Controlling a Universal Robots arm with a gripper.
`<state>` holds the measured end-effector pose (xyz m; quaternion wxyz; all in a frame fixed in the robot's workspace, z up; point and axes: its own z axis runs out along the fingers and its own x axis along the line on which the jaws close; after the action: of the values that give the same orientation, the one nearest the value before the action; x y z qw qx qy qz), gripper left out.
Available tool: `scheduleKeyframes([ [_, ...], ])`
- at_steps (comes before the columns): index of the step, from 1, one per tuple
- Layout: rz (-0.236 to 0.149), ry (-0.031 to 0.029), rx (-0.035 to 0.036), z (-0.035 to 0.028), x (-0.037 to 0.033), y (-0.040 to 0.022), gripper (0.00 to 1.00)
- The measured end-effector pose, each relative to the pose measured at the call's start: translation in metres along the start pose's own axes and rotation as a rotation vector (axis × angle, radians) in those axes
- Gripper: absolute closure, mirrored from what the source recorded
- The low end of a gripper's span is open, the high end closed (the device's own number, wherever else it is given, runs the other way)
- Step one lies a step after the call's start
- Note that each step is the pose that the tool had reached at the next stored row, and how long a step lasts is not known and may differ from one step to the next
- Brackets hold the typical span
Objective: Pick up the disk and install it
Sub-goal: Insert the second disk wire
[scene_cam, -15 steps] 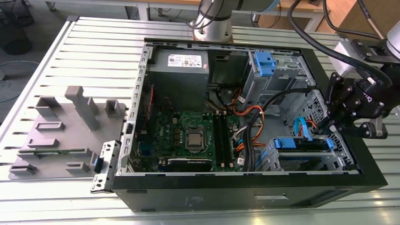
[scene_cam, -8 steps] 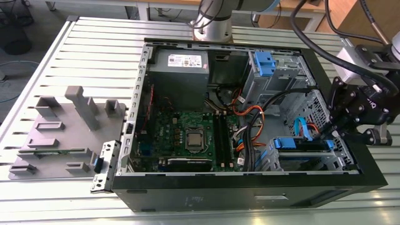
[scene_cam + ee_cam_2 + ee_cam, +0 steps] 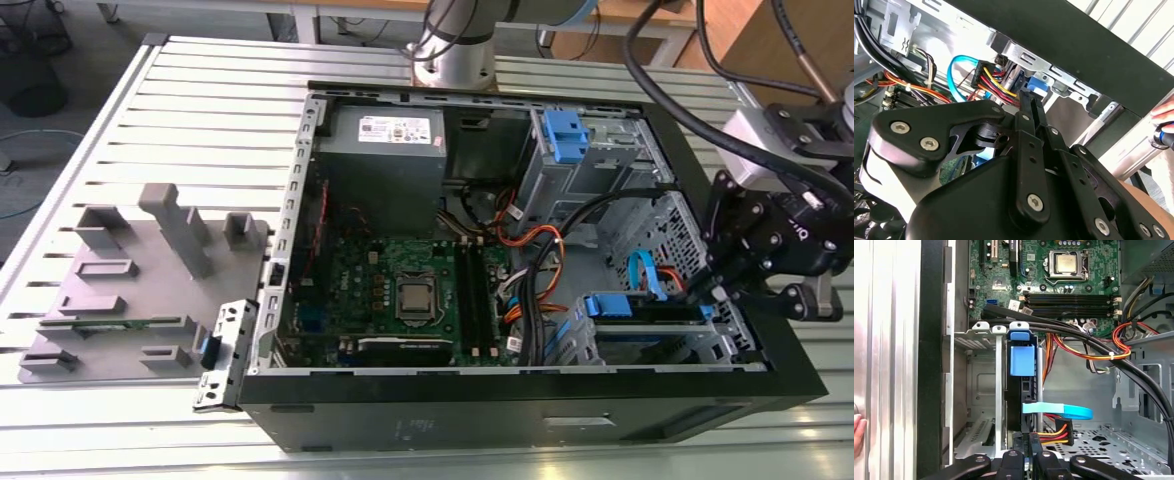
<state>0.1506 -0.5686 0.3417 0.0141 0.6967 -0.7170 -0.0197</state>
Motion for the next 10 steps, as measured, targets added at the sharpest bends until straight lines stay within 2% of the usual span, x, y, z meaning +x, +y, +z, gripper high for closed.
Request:
scheduleKeyframes([
  [10,0.0,0.0001,0.0,0.0022,0.003,0.0004,0.84],
])
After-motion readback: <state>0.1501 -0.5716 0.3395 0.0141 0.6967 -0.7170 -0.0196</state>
